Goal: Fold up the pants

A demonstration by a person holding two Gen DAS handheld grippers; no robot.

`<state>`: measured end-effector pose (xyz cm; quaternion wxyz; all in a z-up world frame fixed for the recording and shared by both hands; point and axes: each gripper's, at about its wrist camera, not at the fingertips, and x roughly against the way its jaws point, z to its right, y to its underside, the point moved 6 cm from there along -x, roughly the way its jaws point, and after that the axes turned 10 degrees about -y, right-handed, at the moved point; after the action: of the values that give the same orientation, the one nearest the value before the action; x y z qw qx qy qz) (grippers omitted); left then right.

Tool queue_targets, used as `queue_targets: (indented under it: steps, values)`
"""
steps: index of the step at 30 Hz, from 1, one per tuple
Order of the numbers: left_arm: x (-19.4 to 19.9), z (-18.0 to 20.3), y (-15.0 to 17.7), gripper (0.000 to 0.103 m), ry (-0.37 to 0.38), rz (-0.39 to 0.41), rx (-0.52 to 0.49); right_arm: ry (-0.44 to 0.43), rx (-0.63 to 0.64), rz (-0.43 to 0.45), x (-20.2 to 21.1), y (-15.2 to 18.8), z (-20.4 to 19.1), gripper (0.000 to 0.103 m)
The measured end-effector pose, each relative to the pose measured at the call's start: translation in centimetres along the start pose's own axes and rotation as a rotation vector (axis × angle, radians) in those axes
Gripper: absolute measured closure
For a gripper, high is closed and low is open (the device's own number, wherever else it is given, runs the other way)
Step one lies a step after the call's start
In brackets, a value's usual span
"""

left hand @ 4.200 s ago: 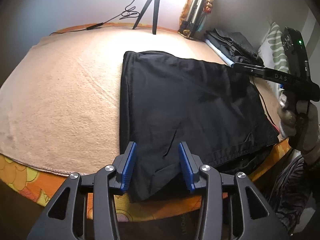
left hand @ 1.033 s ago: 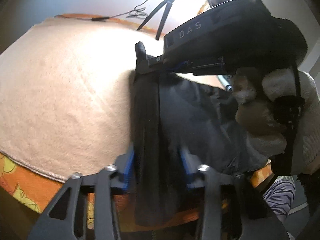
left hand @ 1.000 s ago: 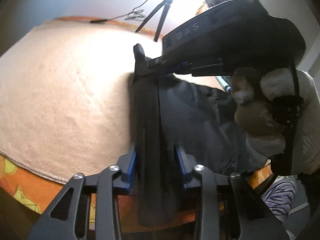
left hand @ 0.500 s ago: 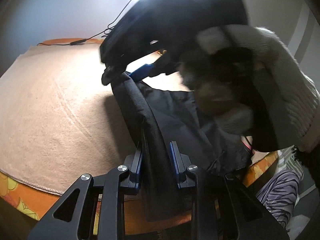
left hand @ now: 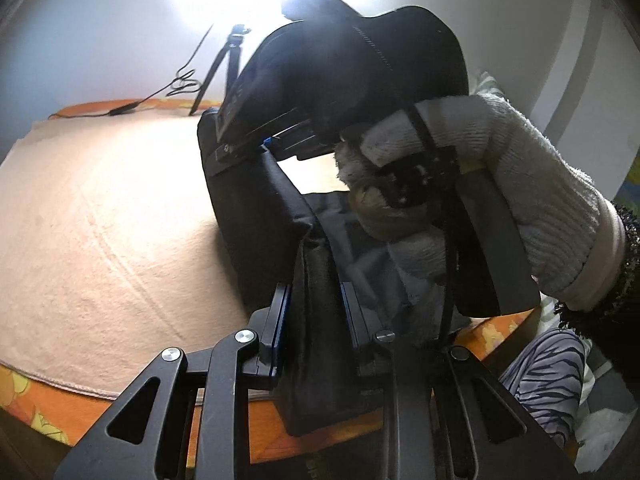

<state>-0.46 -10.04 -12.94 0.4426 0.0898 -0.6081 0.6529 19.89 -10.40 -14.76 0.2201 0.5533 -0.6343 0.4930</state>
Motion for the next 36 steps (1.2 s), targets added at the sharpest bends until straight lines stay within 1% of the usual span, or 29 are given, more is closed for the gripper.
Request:
queue_targets:
  steps: [4, 7, 14, 17, 18, 19, 21, 25, 26, 30, 32, 33, 35, 36]
  values:
    - [0.2, 1.3, 0.0, 0.081, 0.033, 0.005, -0.017, -0.023, -0.033, 0.060, 2.6, 0.5, 1.1, 0.101]
    - [0.3, 3.1, -0.1, 0.081, 0.065, 0.005, -0.040, -0.032, -0.056, 0.102, 4.6, 1.0, 2.2, 0.101]
    - [0.5, 5.4, -0.2, 0.081, 0.125, 0.003, -0.077, -0.028, -0.127, 0.178, 8.5, 2.9, 5.7, 0.102]
    - [0.1, 6.8, -0.3, 0.081, 0.149, -0.005, -0.108, -0.022, -0.153, 0.200, 9.7, 4.0, 7.3, 0.102]
    - [-0.5, 8.6, -0.4, 0.081, 0.156, -0.007, -0.120, -0.019, -0.161, 0.207, 10.0, 4.3, 7.8, 0.102]
    - [-0.5, 8.9, -0.5, 0.081, 0.165, -0.007, -0.130, -0.018, -0.169, 0.213, 10.3, 4.6, 8.3, 0.102]
    - [-0.8, 10.3, -0.5, 0.087, 0.194, -0.013, -0.154, -0.015, -0.186, 0.224, 10.9, 5.1, 9.5, 0.102]
    - [-1.6, 12.7, -0.4, 0.087, 0.220, -0.021, -0.195, -0.012, -0.200, 0.225, 11.3, 6.1, 11.0, 0.102]
    - [-1.6, 13.0, -0.2, 0.089, 0.225, -0.026, -0.195, -0.016, -0.205, 0.226, 11.4, 6.3, 11.3, 0.102]
    - [-1.7, 13.2, 0.5, 0.090, 0.237, -0.055, -0.205, -0.018, -0.208, 0.235, 11.8, 6.7, 12.5, 0.102]
    - [-1.5, 12.7, 0.8, 0.089, 0.217, -0.063, -0.213, -0.028, -0.213, 0.239, 11.8, 6.9, 12.9, 0.102]
    - [-1.2, 12.3, 0.8, 0.085, 0.216, -0.067, -0.208, -0.032, -0.216, 0.241, 11.9, 7.1, 13.2, 0.102]
    - [-0.5, 11.0, 0.7, 0.085, 0.212, -0.065, -0.185, -0.040, -0.220, 0.248, 11.8, 7.2, 13.8, 0.102]
    - [0.1, 9.8, 0.3, 0.085, 0.191, -0.050, -0.177, -0.050, -0.225, 0.252, 11.8, 7.3, 14.1, 0.102]
